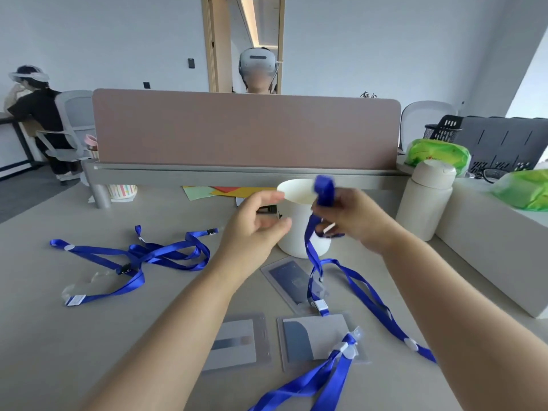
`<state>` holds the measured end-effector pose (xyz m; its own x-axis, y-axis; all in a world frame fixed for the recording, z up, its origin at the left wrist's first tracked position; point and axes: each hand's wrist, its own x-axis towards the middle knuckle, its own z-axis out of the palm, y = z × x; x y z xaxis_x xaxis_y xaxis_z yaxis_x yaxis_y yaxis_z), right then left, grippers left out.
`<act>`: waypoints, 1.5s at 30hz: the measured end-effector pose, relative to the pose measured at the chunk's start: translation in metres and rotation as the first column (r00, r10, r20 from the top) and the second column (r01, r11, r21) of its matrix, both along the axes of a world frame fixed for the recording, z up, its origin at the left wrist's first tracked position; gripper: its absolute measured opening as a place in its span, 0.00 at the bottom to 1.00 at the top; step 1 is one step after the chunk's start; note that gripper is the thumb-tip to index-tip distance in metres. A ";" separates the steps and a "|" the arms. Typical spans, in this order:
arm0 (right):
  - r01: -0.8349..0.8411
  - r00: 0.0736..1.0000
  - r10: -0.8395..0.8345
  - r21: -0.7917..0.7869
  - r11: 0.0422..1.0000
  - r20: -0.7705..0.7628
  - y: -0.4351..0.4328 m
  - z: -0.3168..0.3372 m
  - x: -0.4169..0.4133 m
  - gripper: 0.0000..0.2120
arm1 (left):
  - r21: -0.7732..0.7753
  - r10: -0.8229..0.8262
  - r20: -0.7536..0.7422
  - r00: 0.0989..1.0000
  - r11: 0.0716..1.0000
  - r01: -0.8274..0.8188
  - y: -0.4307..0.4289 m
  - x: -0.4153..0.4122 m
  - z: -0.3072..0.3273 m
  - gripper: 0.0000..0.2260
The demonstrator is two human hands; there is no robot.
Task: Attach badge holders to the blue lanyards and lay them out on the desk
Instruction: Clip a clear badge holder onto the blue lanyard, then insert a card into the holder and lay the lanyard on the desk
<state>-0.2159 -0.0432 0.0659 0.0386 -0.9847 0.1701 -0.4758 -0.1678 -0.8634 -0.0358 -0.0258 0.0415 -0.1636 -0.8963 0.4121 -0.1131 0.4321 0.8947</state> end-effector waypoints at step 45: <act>0.321 0.868 -0.377 -0.212 0.923 -0.323 -0.108 0.008 0.027 0.28 | -0.065 0.108 0.934 0.340 0.988 -0.137 -0.022 0.046 -0.099 0.24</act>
<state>-0.1885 -0.1511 0.0742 -0.2186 -0.9095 0.3535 -0.7935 -0.0452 -0.6069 0.0105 -0.0475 -0.0580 -0.3162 -0.9474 0.0497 -0.9302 0.3199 0.1799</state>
